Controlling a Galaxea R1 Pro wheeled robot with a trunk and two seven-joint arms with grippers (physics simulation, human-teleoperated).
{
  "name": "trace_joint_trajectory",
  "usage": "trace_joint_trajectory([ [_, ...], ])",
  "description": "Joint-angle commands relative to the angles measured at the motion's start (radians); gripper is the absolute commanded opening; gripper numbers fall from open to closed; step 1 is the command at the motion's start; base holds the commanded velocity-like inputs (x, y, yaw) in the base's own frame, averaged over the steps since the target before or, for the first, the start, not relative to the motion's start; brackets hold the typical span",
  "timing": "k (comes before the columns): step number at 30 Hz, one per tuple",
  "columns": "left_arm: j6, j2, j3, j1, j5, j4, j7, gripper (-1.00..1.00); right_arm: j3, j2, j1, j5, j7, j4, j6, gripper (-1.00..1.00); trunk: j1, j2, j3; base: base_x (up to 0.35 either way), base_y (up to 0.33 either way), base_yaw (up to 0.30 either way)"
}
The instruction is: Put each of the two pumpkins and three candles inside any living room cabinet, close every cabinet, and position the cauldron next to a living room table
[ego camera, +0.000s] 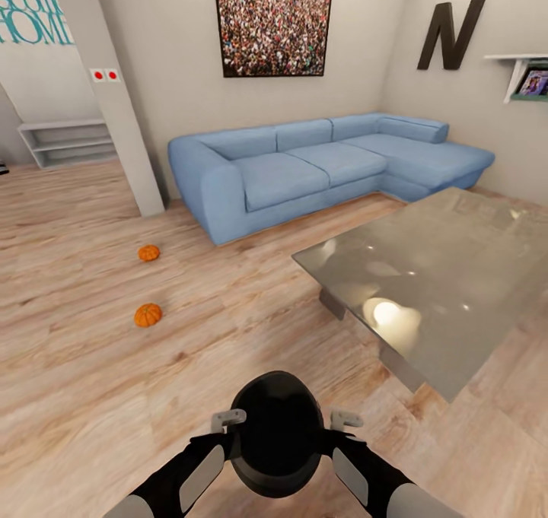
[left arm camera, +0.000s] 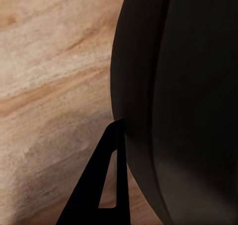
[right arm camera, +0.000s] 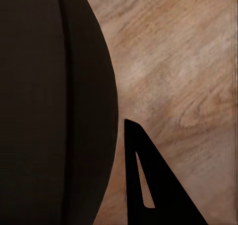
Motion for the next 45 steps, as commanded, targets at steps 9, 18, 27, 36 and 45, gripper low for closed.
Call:
trace_joint_trajectory([
  [9, -0.008, 0.002, 0.002, -0.002, -0.012, -0.014, 0.009, -1.0, 0.01, 0.001, -0.001, -0.002, -0.012, 0.038, 0.004, -1.0, 0.0, 0.0, 0.005, 0.0, 0.1, -0.279],
  [18, -0.008, 0.003, 0.002, -0.002, -0.012, -0.014, 0.008, -1.0, 0.01, 0.002, -0.001, -0.002, -0.012, 0.038, 0.004, -1.0, 0.0, 0.0, 0.01, 0.0, 0.275, -0.279],
  [27, -0.008, 0.003, 0.002, -0.002, -0.012, -0.014, 0.008, -1.0, 0.01, 0.002, -0.001, -0.002, -0.012, 0.038, 0.004, -1.0, 0.0, 0.0, 0.016, 0.0, 0.286, -0.278],
  [36, -0.008, 0.014, 0.002, -0.002, -0.01, -0.015, 0.008, -1.0, 0.01, 0.002, -0.001, -0.002, -0.012, 0.038, 0.004, -1.0, 0.0, 0.0, 0.022, 0.0, 0.275, -0.277],
  [45, -0.008, 0.015, 0.002, -0.002, -0.009, -0.015, 0.008, -1.0, 0.01, 0.002, -0.001, -0.002, -0.012, 0.038, 0.004, -1.0, 0.0, 0.0, 0.029, 0.0, 0.188, -0.277],
])
